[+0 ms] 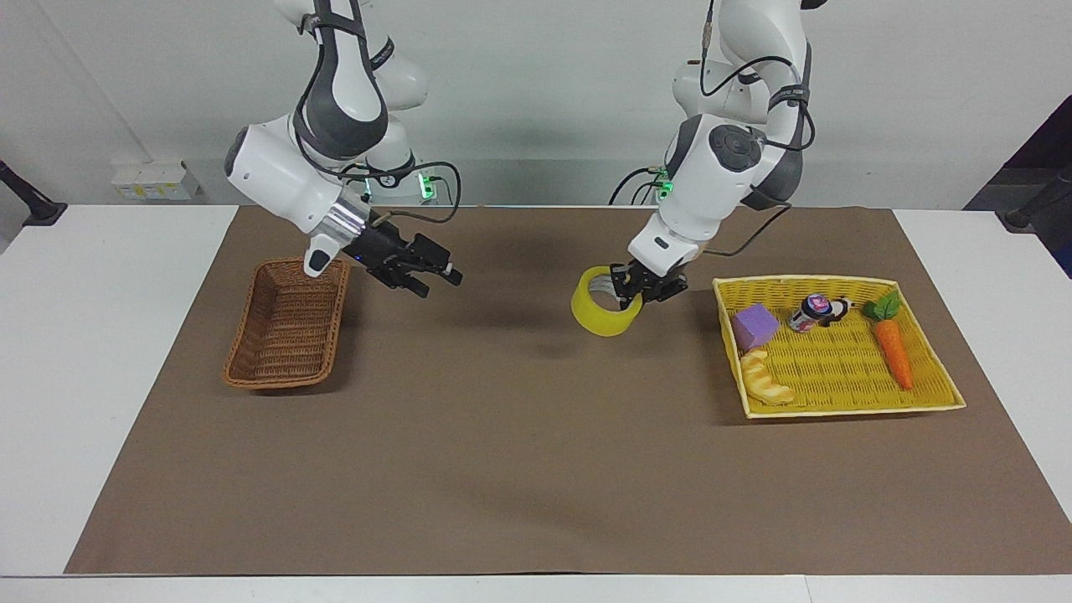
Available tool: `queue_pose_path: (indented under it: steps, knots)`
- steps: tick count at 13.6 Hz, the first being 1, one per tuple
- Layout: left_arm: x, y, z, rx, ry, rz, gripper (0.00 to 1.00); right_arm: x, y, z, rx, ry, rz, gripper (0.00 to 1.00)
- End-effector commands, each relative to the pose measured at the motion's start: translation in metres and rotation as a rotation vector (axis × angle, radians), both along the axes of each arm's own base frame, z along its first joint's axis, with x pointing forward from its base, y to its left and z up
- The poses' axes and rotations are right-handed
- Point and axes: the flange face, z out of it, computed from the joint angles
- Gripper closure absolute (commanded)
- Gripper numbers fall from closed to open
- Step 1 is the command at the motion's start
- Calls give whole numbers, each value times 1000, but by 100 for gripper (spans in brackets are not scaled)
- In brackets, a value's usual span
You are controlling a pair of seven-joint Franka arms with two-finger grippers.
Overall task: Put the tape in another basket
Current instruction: 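Grasp the tape roll with the right gripper beside the left gripper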
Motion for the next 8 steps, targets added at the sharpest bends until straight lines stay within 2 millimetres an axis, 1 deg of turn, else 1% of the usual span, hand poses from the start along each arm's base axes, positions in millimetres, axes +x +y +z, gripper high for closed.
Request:
queue_pose_path:
  steps: [1, 2, 3, 4, 5, 6, 7, 8]
  knots:
    - [-5, -9, 6, -36, -21, 43, 100, -13, 18, -4, 24, -23, -31, 0]
    - [-11, -19, 4, -39, -20, 42, 100, -14, 29, -9, 23, -25, -45, 0]
    - [-11, -24, -2, -38, -17, 53, 100, -15, 34, -9, 38, -24, -66, 0]
    - [-8, -27, 1, -48, -26, 65, 100, -18, 41, -9, 45, -23, -61, 0]
    - [-8, -29, 3, -57, -34, 73, 100, -19, 43, -9, 45, -23, -57, 0]
    - [-9, -31, 3, -64, -34, 72, 100, -22, 53, -8, 44, -22, -43, 0]
    - [-12, -35, 2, -64, -31, 67, 100, -24, 58, -7, 39, -28, -42, 0]
    - [-14, -38, 3, -67, -31, 62, 100, -24, 59, -6, 40, -28, -44, 4]
